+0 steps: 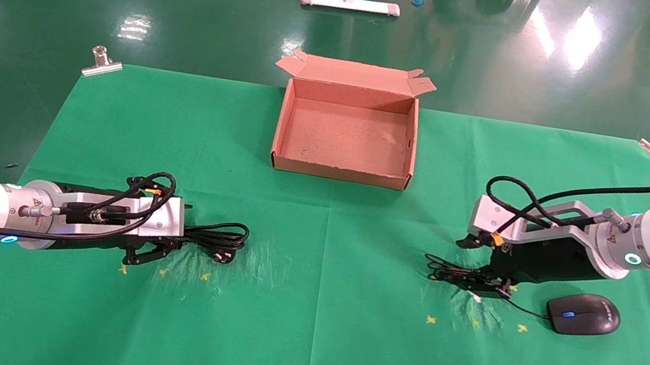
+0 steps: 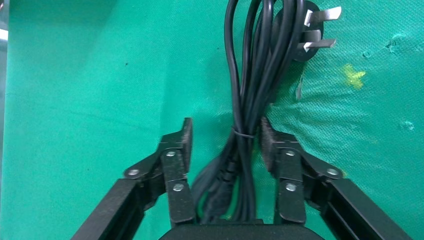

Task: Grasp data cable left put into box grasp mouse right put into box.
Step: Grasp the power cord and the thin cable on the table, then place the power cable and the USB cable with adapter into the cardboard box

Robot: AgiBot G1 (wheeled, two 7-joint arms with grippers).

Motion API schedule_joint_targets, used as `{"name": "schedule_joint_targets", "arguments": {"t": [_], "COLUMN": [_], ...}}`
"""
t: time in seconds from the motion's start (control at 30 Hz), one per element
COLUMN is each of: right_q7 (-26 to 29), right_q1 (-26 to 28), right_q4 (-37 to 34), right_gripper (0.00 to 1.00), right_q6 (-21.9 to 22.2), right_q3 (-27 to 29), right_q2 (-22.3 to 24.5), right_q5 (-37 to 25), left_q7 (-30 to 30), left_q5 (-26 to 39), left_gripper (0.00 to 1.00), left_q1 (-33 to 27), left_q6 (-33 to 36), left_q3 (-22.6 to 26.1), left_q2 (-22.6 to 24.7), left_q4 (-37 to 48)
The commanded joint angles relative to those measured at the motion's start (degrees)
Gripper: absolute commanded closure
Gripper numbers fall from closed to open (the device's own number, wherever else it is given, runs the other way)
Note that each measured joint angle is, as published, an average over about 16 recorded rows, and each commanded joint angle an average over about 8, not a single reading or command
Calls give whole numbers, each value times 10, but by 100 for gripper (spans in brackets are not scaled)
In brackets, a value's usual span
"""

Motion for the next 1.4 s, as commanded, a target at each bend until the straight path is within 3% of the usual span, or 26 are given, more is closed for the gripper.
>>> {"name": "schedule_joint_targets", "arguments": {"t": [0.03, 0.67, 1.0, 1.2, 1.3, 1.4], "right_q7": [0, 2, 22, 64, 97, 137], "right_q1": [0, 10, 94, 131, 137, 136], "right_q4": [1, 6, 76, 173, 230, 294], "right_gripper": [100, 100, 100, 100, 100, 100], "right_q6": [0, -9, -30, -42, -52, -63], "right_q3": [0, 3, 10, 4, 2, 2], "right_q2": [0, 3, 38, 66, 82, 100], "right_q5": [0, 5, -1, -26, -36, -43], "left_q7": [0, 16, 31, 20, 12, -6], "left_q5": [0, -8, -118, -139, -98, -17], "left_gripper": [100, 100, 100, 100, 100, 100], "left_q1": [0, -13, -103, -145, -145, -134], "left_q6": [0, 16, 103, 64, 18, -42], "left_q3": [0, 4, -25, -41, -29, -3], "left_q2": [0, 1, 0, 60, 109, 170], "left_q4": [0, 11, 26, 34, 37, 45]}}
